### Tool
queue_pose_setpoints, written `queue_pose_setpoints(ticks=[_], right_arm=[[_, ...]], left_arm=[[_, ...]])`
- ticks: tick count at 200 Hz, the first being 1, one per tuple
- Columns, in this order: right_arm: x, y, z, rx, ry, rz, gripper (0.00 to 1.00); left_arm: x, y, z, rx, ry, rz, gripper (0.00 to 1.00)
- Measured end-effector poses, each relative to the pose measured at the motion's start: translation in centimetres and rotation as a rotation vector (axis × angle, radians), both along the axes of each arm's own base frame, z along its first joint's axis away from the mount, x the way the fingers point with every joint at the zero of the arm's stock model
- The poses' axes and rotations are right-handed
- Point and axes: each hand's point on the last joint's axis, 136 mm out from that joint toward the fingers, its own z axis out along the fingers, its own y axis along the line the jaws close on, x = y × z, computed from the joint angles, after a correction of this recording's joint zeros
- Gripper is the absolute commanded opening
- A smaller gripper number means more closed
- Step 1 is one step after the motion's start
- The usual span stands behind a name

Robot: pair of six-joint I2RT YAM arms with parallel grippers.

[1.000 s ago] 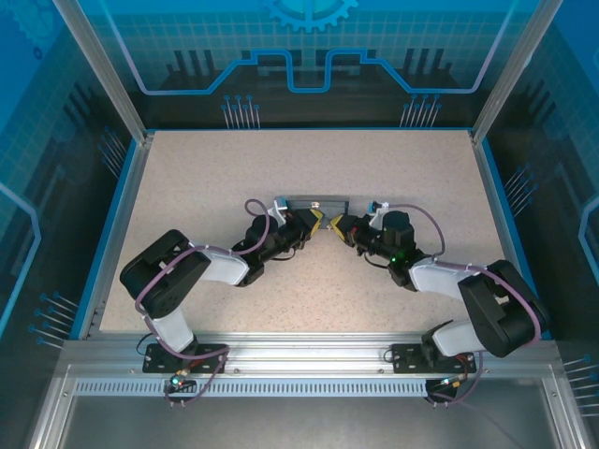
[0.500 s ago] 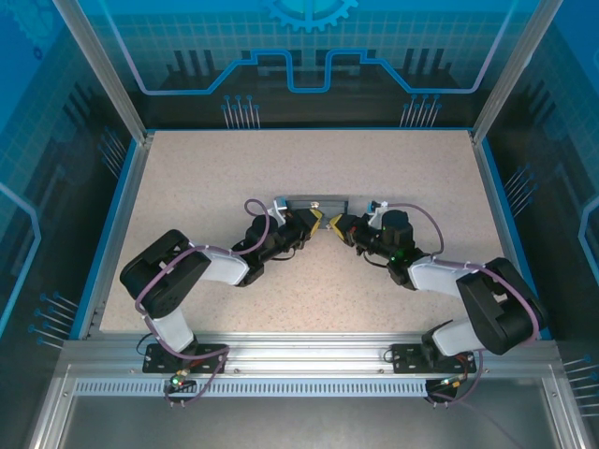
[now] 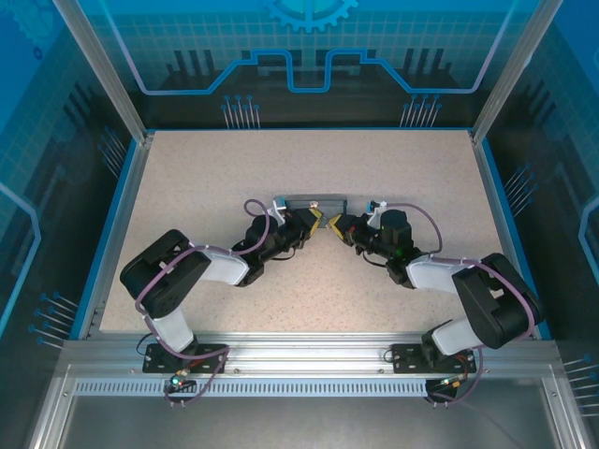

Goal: Unlock the padlock with the key

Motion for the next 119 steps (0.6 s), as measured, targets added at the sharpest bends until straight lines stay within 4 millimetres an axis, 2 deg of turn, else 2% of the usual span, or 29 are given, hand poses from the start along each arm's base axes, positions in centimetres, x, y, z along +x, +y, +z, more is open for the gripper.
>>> queue_pose_setpoints(ticks=[119], right_arm=[[-0.36,-0.18,-0.55,-0.008,0.001,0.001,0.00]], left_arm=[[-0.05,-0.05,-0.03,0.000,0.002,-0.002,0.00]])
